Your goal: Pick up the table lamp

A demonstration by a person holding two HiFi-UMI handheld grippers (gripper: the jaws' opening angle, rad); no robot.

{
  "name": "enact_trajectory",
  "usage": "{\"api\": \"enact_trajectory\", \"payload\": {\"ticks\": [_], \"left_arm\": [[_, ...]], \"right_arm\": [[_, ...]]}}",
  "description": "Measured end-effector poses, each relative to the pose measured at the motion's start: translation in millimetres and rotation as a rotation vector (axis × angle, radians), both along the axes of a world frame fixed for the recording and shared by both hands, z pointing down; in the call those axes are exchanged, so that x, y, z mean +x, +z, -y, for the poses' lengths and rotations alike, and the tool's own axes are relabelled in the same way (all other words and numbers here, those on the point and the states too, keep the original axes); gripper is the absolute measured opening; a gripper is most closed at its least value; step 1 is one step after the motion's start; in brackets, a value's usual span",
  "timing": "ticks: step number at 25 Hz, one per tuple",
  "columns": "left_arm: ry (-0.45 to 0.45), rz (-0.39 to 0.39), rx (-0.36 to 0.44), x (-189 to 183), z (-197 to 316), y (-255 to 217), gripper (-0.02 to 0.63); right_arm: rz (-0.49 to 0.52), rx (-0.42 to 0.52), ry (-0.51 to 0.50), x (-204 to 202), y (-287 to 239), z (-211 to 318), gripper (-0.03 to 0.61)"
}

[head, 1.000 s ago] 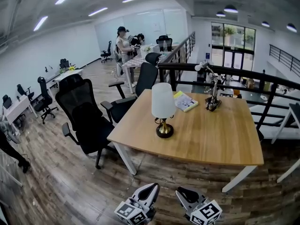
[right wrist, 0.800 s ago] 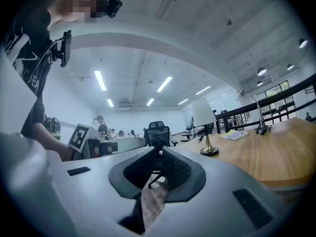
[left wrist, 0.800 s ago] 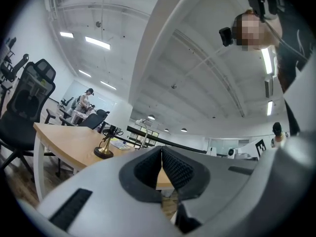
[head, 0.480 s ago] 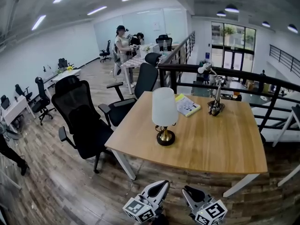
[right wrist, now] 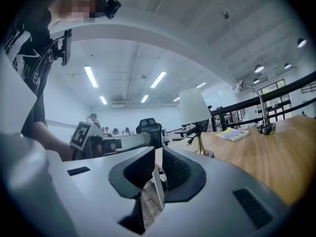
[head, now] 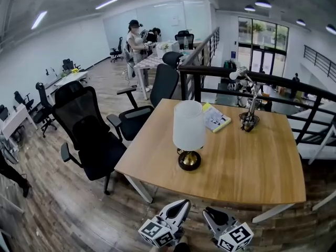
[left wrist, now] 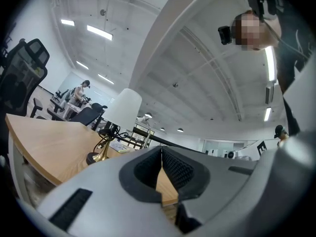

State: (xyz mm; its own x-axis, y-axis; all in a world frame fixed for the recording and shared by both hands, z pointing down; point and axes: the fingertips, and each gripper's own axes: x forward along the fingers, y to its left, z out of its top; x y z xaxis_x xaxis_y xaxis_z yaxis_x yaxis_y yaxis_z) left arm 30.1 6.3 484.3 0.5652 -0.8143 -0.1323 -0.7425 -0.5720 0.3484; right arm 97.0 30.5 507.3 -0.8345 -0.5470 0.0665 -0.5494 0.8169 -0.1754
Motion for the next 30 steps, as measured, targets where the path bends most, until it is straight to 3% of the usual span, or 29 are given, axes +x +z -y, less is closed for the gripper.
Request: {"api": "enact_trajectory", "payload": {"ticks": [14, 19, 25, 30], "left_arm": [[0.102, -0.033, -0.017, -22, 105, -1, 0.009], [0.135, -0.083, -0.025, -35, 125, 3, 0.009], [0.169, -0.078, -0.047, -36, 139, 11, 0.011], [0.18, -0.176, -0.083, -41, 157, 16, 0.011]], "right_arm": [[-0.034, -0.031, 0.046, -38, 13, 93, 0.06], [-0.048, -0.047, 0.073, -53, 29, 112, 0.06], [-0.064, -0.061, 0.094, -66, 43, 124, 0.06], [-0.075, -0.067, 0.081, -73, 51, 133, 0.06]]}}
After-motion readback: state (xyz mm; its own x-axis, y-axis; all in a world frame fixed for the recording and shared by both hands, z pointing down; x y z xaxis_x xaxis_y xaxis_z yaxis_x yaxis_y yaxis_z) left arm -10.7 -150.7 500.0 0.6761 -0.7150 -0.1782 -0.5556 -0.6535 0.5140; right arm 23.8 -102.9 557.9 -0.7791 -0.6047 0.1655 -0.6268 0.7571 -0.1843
